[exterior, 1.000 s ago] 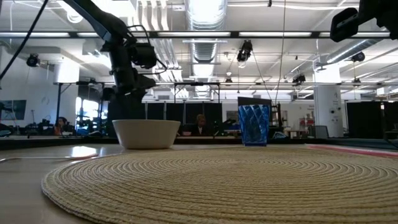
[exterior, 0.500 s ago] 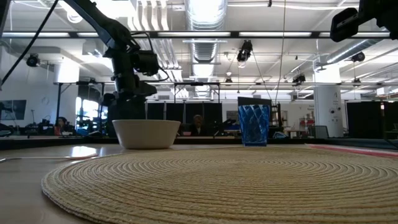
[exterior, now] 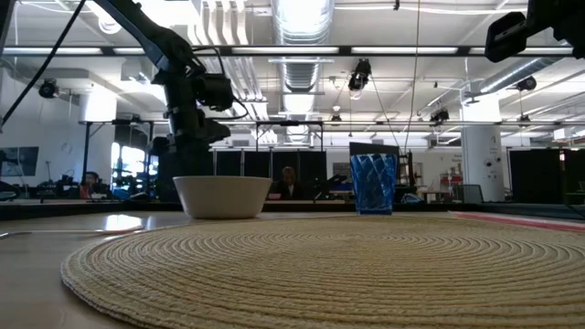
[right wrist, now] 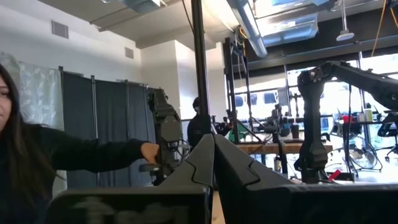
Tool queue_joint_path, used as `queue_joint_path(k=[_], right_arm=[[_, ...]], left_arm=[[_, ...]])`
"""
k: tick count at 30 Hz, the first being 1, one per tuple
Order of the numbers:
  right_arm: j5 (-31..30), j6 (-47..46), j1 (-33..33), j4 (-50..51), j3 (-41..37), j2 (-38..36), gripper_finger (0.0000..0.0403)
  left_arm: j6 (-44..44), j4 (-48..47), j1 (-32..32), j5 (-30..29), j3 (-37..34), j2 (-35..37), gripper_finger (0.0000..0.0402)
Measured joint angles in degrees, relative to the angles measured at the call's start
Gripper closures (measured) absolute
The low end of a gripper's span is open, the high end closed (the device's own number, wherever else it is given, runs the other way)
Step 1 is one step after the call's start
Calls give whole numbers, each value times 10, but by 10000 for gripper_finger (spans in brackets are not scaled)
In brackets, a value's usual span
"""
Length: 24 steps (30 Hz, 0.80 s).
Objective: Pick & Place Utensil
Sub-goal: Put the white bowl on the brown placemat
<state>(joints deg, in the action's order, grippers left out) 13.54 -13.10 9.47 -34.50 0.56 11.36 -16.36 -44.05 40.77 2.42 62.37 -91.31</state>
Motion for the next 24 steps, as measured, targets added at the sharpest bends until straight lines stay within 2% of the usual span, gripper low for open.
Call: queue_joint_path(k=[6,11,18,24], right_arm=[[0,-2,0,0,0,0,394],[0,-11,0,0,0,0,394],[0,-33,0,0,0,0,394],[0,-35,0,-1,0,0,394]], left_arm=[[-1,-5,-9,14,0,19,399],[-21,-23,-36,18,0,65,400],[-77,-24,-119,25,5,137,401],[-139,-23,-211,9,31,162,401]])
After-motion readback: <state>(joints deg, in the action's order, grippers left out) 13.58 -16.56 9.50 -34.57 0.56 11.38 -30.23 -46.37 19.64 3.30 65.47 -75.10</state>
